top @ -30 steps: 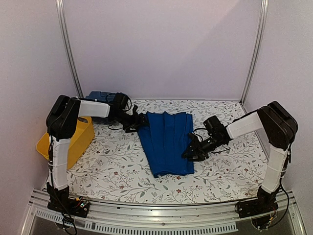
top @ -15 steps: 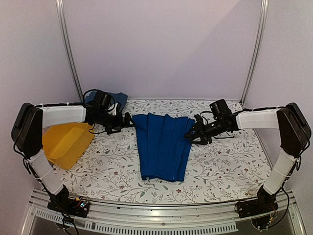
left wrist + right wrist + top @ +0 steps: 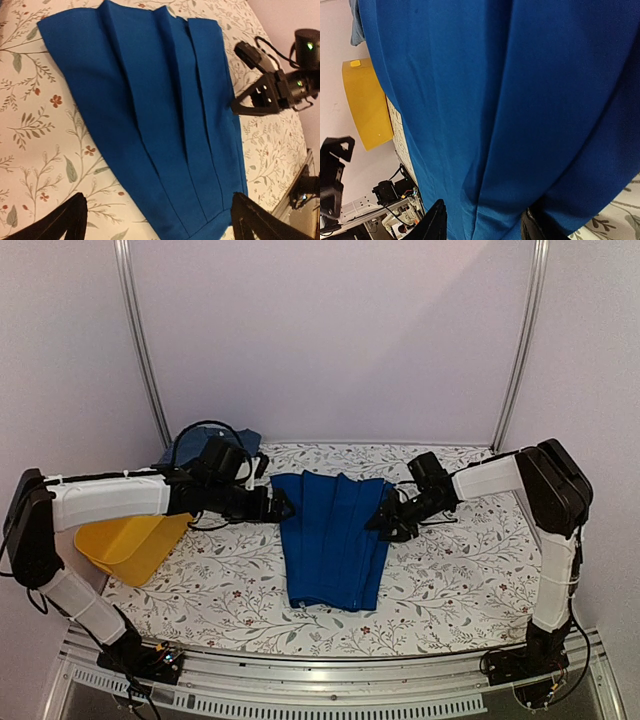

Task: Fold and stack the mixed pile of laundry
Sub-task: Rotate the rectangle-folded skirt at the center of the board, then adjust the rectangle-folded skirt at the center of the board.

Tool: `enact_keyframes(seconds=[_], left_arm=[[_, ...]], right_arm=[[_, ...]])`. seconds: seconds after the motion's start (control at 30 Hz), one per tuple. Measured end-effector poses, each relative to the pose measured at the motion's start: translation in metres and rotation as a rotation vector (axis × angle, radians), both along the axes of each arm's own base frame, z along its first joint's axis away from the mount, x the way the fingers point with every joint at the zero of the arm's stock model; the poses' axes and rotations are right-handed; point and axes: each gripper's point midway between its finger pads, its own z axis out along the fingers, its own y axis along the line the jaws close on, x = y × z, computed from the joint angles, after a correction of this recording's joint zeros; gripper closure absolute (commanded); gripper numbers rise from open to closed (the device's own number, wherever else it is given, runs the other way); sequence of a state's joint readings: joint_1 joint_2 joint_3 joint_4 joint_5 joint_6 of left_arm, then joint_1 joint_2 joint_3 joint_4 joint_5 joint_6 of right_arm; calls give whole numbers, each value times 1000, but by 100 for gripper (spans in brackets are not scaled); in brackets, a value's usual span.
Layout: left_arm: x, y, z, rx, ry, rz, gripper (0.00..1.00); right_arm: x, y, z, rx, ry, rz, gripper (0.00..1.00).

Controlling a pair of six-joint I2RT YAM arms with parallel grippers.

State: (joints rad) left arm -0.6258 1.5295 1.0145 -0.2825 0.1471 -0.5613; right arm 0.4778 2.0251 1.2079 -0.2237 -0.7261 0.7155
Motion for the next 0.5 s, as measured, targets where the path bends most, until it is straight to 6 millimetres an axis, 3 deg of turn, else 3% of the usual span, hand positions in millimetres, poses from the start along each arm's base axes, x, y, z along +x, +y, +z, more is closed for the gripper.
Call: enact_keyframes(seconds=[0.13,0.3,0.5], left_arm=[[-43,-44,1,37,-26,-159,11],[-96,-113,-15,110,-13,-366,18],[-124,-178,-50,177,33,-490,24]], right_arm=[[12,6,3,8,-18,0,52],[18,7,3,-3,-25,-8,51],[24,0,-8,-33,-14,-22,57]])
